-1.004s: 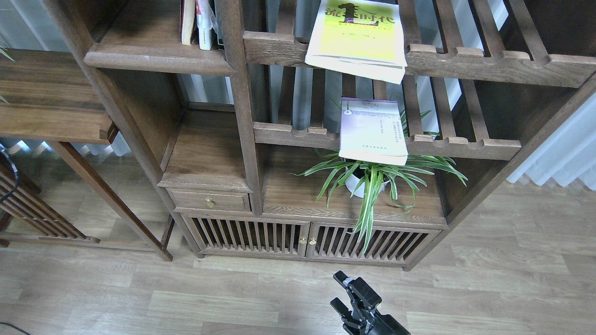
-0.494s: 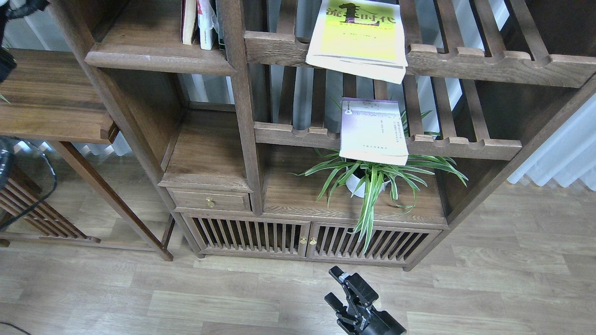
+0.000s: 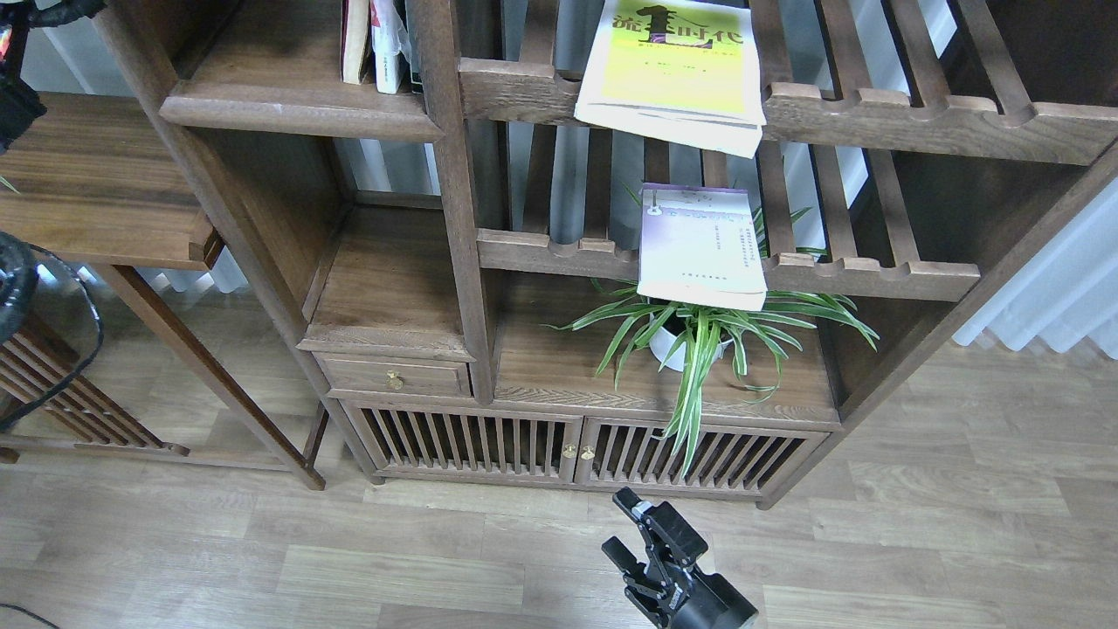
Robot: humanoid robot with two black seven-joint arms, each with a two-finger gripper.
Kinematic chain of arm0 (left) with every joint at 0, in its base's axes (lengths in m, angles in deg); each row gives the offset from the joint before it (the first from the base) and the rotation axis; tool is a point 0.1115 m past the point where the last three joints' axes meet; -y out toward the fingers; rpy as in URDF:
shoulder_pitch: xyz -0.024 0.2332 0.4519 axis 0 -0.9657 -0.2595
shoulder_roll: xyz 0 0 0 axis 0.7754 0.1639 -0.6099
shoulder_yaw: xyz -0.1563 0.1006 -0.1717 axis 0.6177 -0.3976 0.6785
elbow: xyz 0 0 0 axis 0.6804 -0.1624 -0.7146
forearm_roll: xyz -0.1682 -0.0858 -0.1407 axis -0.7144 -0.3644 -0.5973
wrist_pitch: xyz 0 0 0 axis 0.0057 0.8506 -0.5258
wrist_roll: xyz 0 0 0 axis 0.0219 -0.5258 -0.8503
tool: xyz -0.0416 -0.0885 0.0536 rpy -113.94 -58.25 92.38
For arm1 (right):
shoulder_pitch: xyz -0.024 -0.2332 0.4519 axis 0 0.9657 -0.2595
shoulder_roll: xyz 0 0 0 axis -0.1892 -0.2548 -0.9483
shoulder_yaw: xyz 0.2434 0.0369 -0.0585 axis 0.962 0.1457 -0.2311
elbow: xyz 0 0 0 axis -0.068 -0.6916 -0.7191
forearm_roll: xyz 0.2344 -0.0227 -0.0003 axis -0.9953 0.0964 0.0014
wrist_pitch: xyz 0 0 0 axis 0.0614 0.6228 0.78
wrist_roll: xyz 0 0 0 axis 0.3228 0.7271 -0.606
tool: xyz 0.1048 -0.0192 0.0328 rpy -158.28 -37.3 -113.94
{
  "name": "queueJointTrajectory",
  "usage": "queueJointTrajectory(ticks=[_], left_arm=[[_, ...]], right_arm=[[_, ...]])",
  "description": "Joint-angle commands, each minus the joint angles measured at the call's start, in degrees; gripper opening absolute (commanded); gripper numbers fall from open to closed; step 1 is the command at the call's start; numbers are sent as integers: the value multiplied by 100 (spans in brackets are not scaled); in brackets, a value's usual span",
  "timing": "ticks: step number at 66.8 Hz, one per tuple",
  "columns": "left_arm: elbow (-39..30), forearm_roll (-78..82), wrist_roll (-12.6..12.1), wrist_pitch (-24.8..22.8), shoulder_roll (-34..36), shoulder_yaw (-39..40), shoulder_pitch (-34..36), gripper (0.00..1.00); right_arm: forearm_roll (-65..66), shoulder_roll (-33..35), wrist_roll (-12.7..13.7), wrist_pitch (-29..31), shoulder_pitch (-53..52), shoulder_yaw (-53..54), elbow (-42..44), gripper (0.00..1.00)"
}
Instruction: Organize books on shelf
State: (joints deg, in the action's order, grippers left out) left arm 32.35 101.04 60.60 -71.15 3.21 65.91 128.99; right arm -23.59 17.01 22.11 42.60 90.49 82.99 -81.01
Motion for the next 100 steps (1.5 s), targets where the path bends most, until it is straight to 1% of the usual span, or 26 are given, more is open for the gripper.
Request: queueJointTrajectory(ticks=[1, 5, 23, 36, 60, 65, 66, 74, 88, 94, 97, 100], left_arm=[[9, 13, 377, 0, -27, -34, -79, 6], [9, 13, 395, 0, -36, -43, -114, 6], [395, -5, 395, 0, -211, -227, -228, 7], [518, -14, 395, 0, -273, -561, -264, 7], [518, -5, 421, 0, -308, -930, -273, 8], [518, -5, 413, 0, -299, -957, -273, 10], [518, -5, 369, 0, -299, -966, -264, 11], [518, -5, 298, 0, -291, -992, -211, 14], [518, -5, 272, 0, -282, -983, -185, 20], [518, -5, 193, 0, -282, -957, -176, 23], [518, -14, 193, 0, -299, -957, -176, 25], [518, -14, 193, 0, -308, -957, -185, 30]], right_arm=[[-83, -25, 5, 0, -6, 260, -35, 99], [-118, -25, 5, 0, -6, 339, -53, 99], [-136, -7, 5, 0, -6, 392, -193, 99], [-136, 19, 5, 0, 30, 480, -272, 99], [-215, -16, 5, 0, 91, 559, -272, 99], [-224, -33, 5, 0, 91, 541, -272, 99], [-224, -33, 5, 0, 82, 541, -272, 99], [-224, -51, 5, 0, 74, 533, -290, 99], [-224, -33, 5, 0, 65, 559, -299, 99], [-233, -25, -4, 0, 65, 568, -299, 99], [-233, -25, -4, 0, 65, 576, -299, 99], [-233, -33, -4, 0, 65, 629, -299, 99]])
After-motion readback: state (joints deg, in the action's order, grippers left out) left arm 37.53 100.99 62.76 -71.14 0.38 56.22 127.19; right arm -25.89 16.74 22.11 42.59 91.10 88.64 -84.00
